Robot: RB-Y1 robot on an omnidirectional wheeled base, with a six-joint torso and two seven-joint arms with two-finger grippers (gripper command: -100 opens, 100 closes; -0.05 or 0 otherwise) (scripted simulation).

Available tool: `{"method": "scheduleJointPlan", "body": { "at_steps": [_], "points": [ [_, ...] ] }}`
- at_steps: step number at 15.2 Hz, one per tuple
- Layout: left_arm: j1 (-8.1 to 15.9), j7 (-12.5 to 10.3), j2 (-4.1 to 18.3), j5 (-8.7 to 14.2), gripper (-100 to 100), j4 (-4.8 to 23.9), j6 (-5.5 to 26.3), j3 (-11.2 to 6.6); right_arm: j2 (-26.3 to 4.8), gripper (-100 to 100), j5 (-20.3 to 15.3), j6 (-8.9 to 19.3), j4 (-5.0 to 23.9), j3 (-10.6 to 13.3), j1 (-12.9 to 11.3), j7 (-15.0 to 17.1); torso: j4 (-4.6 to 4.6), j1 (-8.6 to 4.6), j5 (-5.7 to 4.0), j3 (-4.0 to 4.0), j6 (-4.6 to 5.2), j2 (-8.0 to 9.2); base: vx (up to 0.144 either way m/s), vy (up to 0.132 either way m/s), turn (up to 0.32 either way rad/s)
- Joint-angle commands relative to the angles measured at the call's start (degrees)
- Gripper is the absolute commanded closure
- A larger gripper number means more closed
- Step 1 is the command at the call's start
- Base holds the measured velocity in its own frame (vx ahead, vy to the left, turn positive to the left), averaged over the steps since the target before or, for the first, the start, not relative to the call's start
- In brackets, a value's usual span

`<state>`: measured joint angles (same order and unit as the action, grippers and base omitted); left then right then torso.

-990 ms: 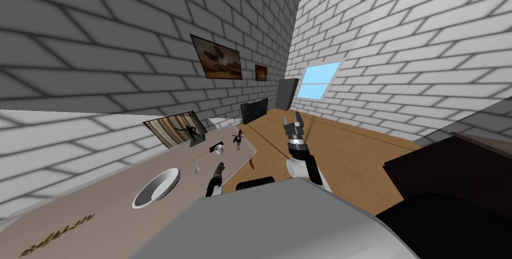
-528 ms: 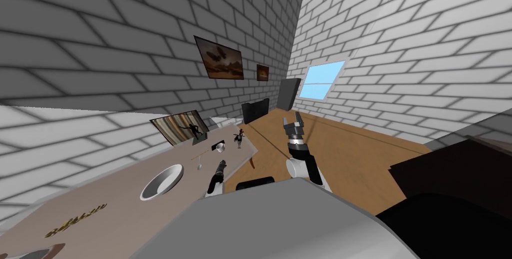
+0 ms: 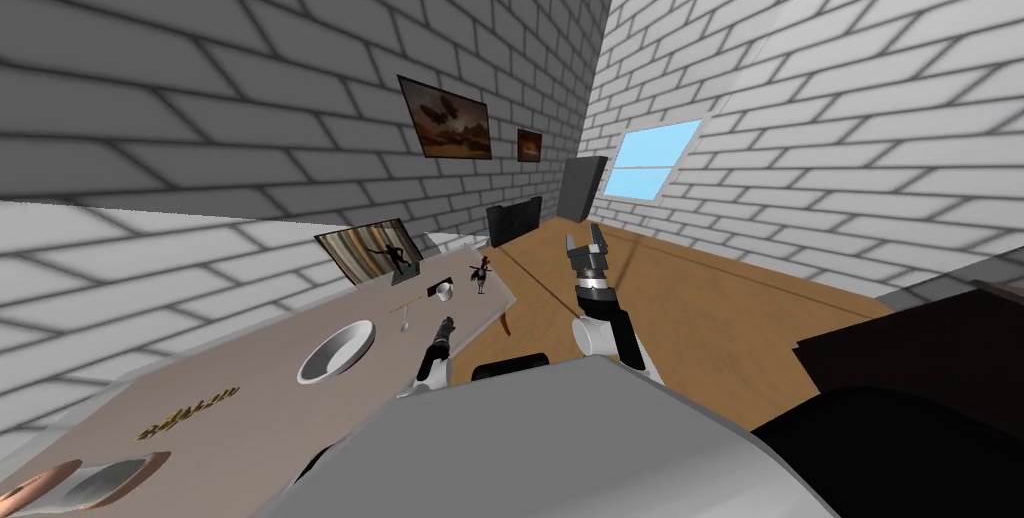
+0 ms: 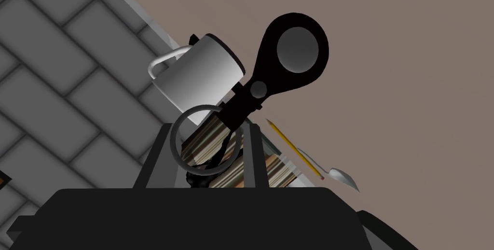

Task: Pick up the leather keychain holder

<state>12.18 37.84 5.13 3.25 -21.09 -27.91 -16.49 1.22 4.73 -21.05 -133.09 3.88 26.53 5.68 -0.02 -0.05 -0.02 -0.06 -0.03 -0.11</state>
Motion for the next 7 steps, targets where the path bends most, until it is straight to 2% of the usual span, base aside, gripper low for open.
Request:
{"method": "scheduleJointPlan", "body": {
  "at_steps": [1, 2, 3, 4, 5, 6, 7],
  "points": [
    [0.4, 0.9, 0.4, 2.5, 100, 0.4, 0.2, 1.75, 0.0, 0, 0.0, 0.0, 0.0, 0.0, 0.0, 0.0, 0.00, 0.00, 0.00, 0.00, 0.00, 0.00, -0.022, -0.008, 0.060],
    [1.4, 2.0, 1.0, 4.1, 100, 1.9, -0.1, 3.77, 0.0, 0, 0.0, 0.0, 0.0, 0.0, 0.0, 0.0, -0.01, 0.00, 0.00, -0.01, -0.01, 0.00, -0.024, -0.011, 0.100],
    [1.4, 2.0, 1.0, 5.3, 100, 1.9, -0.1, 3.99, 0.0, 0, 0.0, 0.0, 0.0, 0.0, 0.0, 0.0, -0.01, 0.00, -0.01, -0.01, -0.02, 0.00, -0.026, -0.014, 0.076],
    [1.4, 2.0, 1.0, 5.5, 100, 1.9, -0.1, 3.99, 0.0, 0, 0.0, 0.0, 0.0, 0.0, 0.0, 0.0, -0.02, -0.01, -0.01, -0.01, -0.02, 0.00, -0.020, -0.008, 0.012],
    [2.3, 3.1, 1.7, 7.5, 100, 3.4, -0.4, 6.23, 0.0, 0, 0.0, 0.0, 0.0, 0.0, 0.0, 0.0, -0.02, -0.01, -0.01, -0.02, -0.01, -0.01, -0.024, -0.002, 0.055],
    [2.3, 3.1, 1.7, 8.4, 100, 3.4, -0.4, 6.23, 0.0, 0, 0.0, 0.0, 0.0, 0.0, 0.0, 0.0, -0.02, 0.01, -0.01, -0.01, -0.02, -0.01, -0.025, -0.004, 0.065],
    [1.6, 2.7, 1.4, 7.0, 100, 2.0, 0.2, 5.47, 0.0, 0, 0.0, 0.0, 0.0, 0.0, 0.0, 0.0, -0.02, 0.01, -0.01, -0.02, -0.03, -0.01, -0.014, -0.003, 0.020]
  ]
}}
